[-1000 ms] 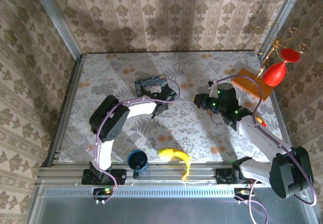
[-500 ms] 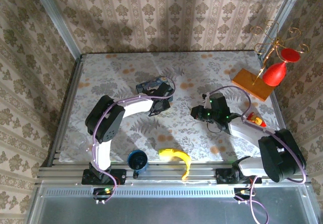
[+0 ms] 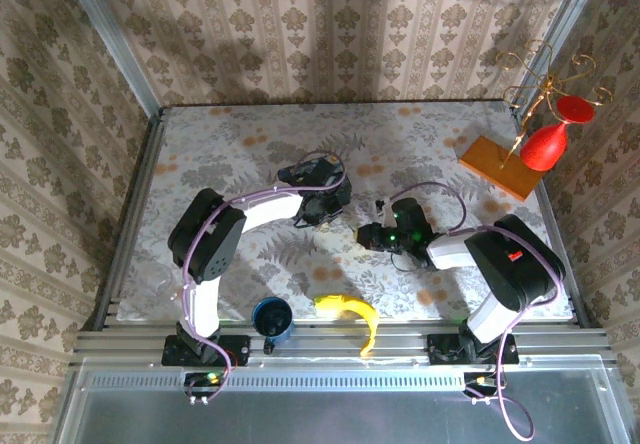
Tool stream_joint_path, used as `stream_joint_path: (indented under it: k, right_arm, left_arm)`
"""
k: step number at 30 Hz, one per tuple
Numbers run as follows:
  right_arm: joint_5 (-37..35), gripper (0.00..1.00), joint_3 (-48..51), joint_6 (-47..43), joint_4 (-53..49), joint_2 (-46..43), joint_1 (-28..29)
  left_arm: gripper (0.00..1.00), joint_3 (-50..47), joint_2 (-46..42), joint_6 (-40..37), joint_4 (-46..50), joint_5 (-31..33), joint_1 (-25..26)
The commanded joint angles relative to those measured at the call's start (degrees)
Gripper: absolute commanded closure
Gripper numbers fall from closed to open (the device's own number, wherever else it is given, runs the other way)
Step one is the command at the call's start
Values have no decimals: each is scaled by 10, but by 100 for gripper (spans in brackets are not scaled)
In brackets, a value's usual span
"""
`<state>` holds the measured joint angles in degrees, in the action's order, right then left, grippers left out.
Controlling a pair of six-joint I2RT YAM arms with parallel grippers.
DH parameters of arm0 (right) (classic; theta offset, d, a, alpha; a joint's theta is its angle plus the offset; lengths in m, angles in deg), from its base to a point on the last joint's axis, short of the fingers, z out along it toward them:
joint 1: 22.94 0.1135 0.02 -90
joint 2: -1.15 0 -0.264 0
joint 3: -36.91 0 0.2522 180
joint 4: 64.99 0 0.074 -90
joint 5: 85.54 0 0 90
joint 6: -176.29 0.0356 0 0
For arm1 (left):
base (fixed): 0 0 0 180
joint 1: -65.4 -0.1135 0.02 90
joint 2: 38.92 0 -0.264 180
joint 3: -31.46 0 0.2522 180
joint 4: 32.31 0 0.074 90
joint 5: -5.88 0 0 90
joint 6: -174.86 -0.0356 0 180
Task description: Unlock the padlock with the key
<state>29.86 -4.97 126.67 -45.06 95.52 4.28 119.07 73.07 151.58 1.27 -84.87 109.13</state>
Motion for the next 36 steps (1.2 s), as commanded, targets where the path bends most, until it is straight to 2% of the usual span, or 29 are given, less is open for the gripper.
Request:
stream_joint_path:
  k: [1, 17, 36]
  right_arm:
    - [8, 100, -4, -2, 60, 23, 11]
    - [-23, 100, 2, 27, 164, 88, 21]
    - [-32, 100, -18, 40, 216, 140, 27]
  left_arm:
    - [91, -10, -17, 22, -9, -32, -6]
    - [91, -20, -17, 23, -21, -43, -9]
    - [91, -23, -16, 24, -29, -49, -9]
